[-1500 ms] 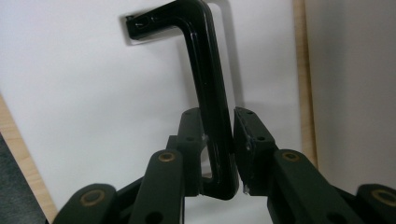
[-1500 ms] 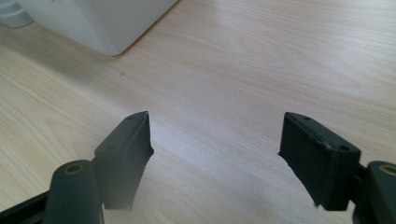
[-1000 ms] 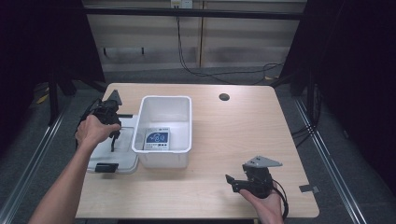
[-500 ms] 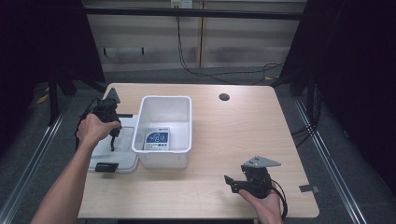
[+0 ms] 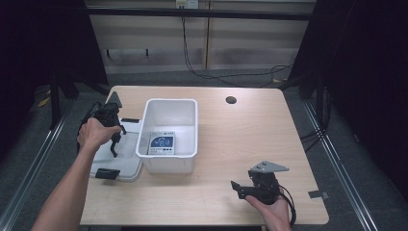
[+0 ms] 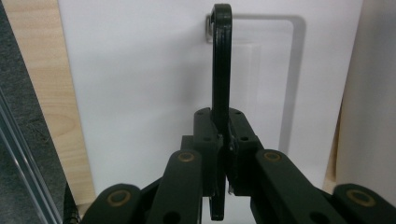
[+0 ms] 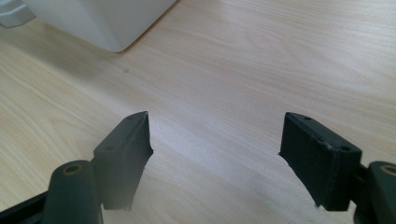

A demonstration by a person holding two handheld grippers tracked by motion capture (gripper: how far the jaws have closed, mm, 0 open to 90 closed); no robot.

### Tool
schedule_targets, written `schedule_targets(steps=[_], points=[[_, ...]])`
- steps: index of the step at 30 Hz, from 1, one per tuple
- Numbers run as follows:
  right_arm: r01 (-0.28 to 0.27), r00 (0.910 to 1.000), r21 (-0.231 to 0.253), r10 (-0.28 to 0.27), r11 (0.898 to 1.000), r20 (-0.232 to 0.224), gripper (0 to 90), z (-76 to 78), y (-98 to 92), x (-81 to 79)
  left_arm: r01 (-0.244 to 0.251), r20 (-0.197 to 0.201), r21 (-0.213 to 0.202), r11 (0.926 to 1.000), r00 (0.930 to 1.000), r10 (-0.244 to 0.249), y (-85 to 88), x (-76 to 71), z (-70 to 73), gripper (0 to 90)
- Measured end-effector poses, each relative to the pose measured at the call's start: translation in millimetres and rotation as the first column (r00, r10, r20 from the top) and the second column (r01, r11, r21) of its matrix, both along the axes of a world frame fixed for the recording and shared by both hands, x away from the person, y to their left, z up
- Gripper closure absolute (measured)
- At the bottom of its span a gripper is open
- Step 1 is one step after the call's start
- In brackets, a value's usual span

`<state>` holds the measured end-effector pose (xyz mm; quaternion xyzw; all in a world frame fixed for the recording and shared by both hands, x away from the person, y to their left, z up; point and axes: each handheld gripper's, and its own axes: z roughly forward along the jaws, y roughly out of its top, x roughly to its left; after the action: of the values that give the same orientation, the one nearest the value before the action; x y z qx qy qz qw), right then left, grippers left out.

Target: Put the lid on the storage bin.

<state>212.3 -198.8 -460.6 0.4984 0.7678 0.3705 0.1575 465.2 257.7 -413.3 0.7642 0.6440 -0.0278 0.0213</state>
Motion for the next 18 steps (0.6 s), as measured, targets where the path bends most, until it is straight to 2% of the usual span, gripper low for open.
schedule_targets(steps=[4,15,18], points=[[0.000,1.0000,0.000,0.000,1.000,0.000,24.0,0.0,0.1,-0.1,0.006,-0.008,-0.017,0.9998,0.9999,-0.006,2.3,-0.7,3.2,84.7],[0.001,1.0000,-0.003,-0.001,1.000,0.002,24.0,0.3,0.1,-0.2,-0.018,0.036,-0.038,0.9991,0.9992,0.020,18.0,-6.4,32.0,84.8],[0.000,1.0000,-0.003,0.000,1.000,0.000,24.0,0.2,0.2,-0.1,-0.020,0.035,-0.039,0.9990,0.9992,0.021,23.7,-7.8,37.1,84.7]])
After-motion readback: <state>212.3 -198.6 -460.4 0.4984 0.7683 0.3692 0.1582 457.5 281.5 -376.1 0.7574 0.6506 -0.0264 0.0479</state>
